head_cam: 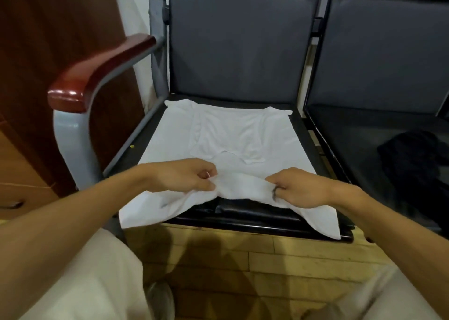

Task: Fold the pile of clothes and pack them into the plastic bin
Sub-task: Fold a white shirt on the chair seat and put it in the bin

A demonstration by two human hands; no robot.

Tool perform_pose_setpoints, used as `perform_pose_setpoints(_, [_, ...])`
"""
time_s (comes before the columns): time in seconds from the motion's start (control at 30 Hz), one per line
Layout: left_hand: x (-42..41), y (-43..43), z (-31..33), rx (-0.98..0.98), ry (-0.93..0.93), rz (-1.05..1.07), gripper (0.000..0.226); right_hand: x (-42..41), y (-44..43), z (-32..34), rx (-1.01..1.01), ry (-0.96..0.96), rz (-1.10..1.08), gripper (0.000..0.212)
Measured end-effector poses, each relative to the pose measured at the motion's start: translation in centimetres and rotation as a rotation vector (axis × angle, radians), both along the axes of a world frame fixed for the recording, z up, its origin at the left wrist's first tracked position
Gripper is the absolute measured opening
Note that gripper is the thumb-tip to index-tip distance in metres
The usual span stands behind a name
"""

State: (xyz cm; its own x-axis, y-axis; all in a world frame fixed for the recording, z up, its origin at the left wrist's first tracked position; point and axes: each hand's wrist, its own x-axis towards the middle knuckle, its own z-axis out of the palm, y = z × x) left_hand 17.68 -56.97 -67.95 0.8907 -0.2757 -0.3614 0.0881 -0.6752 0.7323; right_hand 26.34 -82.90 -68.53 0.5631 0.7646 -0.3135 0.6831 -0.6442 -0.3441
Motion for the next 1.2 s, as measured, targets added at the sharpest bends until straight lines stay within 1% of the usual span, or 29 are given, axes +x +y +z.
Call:
perform_pose_setpoints(0.03, [0.2,0.3,0.0,-0.040,0.030,0.058,0.010,0.3,0.1,-0.1,0.013,0.027,-0.047,0.021])
perform_pose_setpoints(0.1, [0.9,0.4,-0.4,-0.050,0.031,0.149,0.010,0.7,0.3,-0.1,0.083,0.114,-0.140,0.028])
perform_pose_setpoints(0.17, [1.8,0.4,-0.8,-0.048,-0.004,0.227,0.013,1.1,0.5,-0.3,0.147,0.191,-0.223,0.033])
perform_pose_setpoints(0.23, [2.5,0.8,-1.0,-0.002,-0.059,0.257,0.015,1.7,0.6,-0.5,0.180,0.211,-0.282,0.033])
perform_pose_setpoints(0.3, [3.0,1.9,-1.3,0.181,-0.131,0.222,0.024,2.6,0.4,-0.7,0.223,0.160,-0.330,0.033])
perform_pose_setpoints(0.33, [3.2,2.5,-1.5,0.281,-0.169,0.203,0.023,3.1,0.2,-0.9,0.251,0.112,-0.353,0.035])
perform_pose_setpoints(0.43, [3.3,4.2,-2.0,0.461,-0.266,0.213,0.003,4.3,-0.9,-1.3,0.300,-0.055,-0.441,0.031])
perform_pose_setpoints(0.47, [3.2,4.7,-2.1,0.498,-0.279,0.238,0.004,4.8,-1.3,-1.5,0.279,-0.102,-0.480,0.026])
perform_pose_setpoints(0.53, [2.5,5.7,-2.1,0.541,-0.260,0.310,0.012,5.4,-2.0,-1.8,0.218,-0.177,-0.572,0.015])
perform_pose_setpoints(0.57, [2.1,6.0,-2.0,0.559,-0.239,0.345,0.014,5.5,-2.1,-1.9,0.207,-0.208,-0.608,0.014])
perform_pose_setpoints(0.67, [1.2,6.7,-1.6,0.589,-0.185,0.450,0.022,5.4,-2.4,-1.7,0.221,-0.270,-0.721,0.014])
perform_pose_setpoints(0.8, [0.5,6.4,-0.6,0.602,-0.142,0.569,0.023,5.4,-2.3,-1.3,0.289,-0.323,-0.838,0.020])
perform_pose_setpoints(0.83, [0.4,6.3,-0.4,0.561,-0.137,0.616,0.025,5.3,-2.1,-1.2,0.327,-0.309,-0.867,0.024])
perform_pose_setpoints(0.9, [0.2,6.0,-0.1,0.393,-0.143,0.730,0.026,5.4,-1.9,-1.3,0.461,-0.214,-0.937,0.030])
perform_pose_setpoints(0.97, [0.4,6.2,0.1,0.202,-0.164,0.867,0.022,5.6,-1.8,-1.6,0.641,-0.070,-1.045,0.025])
perform_pose_setpoints(1.03, [0.7,6.6,-0.2,-0.088,-0.109,1.066,0.030,5.5,-1.7,-1.5,0.841,0.091,-1.124,0.022])
perform_pose_setpoints(1.07, [0.6,6.8,-0.1,-0.252,-0.074,1.131,0.032,5.4,-1.7,-1.3,0.940,0.182,-1.149,0.023])
perform_pose_setpoints(1.1, [0.4,7.0,0.0,-0.376,-0.042,1.158,0.032,5.2,-1.7,-0.9,1.038,0.275,-1.160,0.023])
perform_pose_setpoints(1.13, [0.4,7.3,0.1,-0.463,-0.027,1.169,0.030,5.0,-1.7,-0.6,1.131,0.363,-1.160,0.022])
perform_pose_setpoints(1.17, [0.3,7.5,0.1,-0.490,-0.023,1.169,0.031,4.7,-1.8,-0.3,1.219,0.437,-1.146,0.023])
perform_pose_setpoints(1.2, [0.3,7.5,0.2,-0.468,-0.041,1.152,0.030,4.4,-1.9,0.1,1.290,0.495,-1.122,0.025])
